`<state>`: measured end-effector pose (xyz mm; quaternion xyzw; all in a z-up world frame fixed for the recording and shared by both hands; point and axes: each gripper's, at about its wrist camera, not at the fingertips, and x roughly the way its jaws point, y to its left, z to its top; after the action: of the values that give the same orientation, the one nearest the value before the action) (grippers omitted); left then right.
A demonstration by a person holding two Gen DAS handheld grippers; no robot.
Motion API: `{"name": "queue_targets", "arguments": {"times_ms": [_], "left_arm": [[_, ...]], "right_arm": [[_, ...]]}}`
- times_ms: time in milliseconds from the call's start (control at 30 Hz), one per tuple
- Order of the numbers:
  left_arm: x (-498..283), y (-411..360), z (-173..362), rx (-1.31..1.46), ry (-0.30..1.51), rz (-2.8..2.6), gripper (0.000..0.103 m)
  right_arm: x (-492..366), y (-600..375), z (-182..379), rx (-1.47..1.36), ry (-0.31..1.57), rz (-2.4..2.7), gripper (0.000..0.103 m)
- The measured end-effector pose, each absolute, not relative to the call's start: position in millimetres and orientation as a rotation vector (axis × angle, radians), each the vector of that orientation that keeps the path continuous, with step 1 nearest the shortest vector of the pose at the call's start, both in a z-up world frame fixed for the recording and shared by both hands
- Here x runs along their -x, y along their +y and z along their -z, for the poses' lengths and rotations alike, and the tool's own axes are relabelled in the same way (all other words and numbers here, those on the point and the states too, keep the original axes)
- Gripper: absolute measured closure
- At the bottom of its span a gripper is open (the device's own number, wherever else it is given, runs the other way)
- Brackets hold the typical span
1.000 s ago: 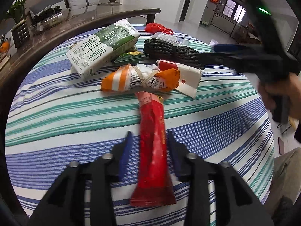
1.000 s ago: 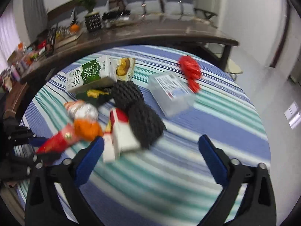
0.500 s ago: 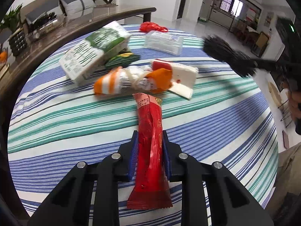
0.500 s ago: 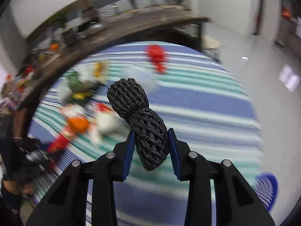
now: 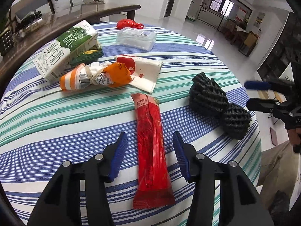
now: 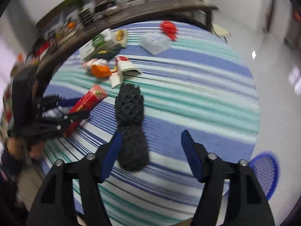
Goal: Collect trash
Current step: 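Grasp the black mesh net with the right tool while the left tool holds the red wrapper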
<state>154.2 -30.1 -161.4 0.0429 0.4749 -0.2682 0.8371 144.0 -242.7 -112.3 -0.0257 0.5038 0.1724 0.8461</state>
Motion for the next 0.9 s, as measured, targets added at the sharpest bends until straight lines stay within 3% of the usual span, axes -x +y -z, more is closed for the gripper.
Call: {"name": "queue_targets", "arguments": {"times_ms": [233,300,333,367,433,467,633,700,733,767,900], "left_arm": [[-154,-33,161,-0.128,0.986,0.563,0.053],[-157,-35,160,-0.136,0.978,0.558,0.059],[-158,-36,161,-0.139,0.978,0.559,0.074],[-159,-37,161,-0.143,0.982,0.563,0.079],[-159,-36,160,-0.144,0.977,0.561,0.079],[-159,-37,159,-0.147,0.971,0.564,0.079],[-159,-37,158,-0.15,0.97,0.561,0.079],[-159,-39,158,-0.154,0.973,0.555,0.079],[-159,-40,158,-0.157,0.971,0.553,0.079],[-158,-41,158,-0.159,0.97,0.552,0.079],[-160,-39,159,-0.151,0.973,0.555,0.079]], "right_arm": [[-168,-213,122,0.16,1.151,-0.493,0.036],[-178,-205,131,0.16,1.17,-0.494,0.038],[-181,-201,135,0.163,1.184,-0.499,0.048],[-183,-199,139,0.17,1.19,-0.483,0.058],[-182,-202,136,0.182,1.176,-0.438,0.078],[-181,-205,134,0.171,1.172,-0.435,0.082],[-176,-222,132,0.129,1.171,-0.425,0.083],[-175,-224,135,0.127,1.174,-0.437,0.071],[-176,-223,136,0.135,1.177,-0.427,0.054],[-176,-222,137,0.143,1.18,-0.42,0.05],[-177,-210,145,0.173,1.208,-0.454,0.051]]}}
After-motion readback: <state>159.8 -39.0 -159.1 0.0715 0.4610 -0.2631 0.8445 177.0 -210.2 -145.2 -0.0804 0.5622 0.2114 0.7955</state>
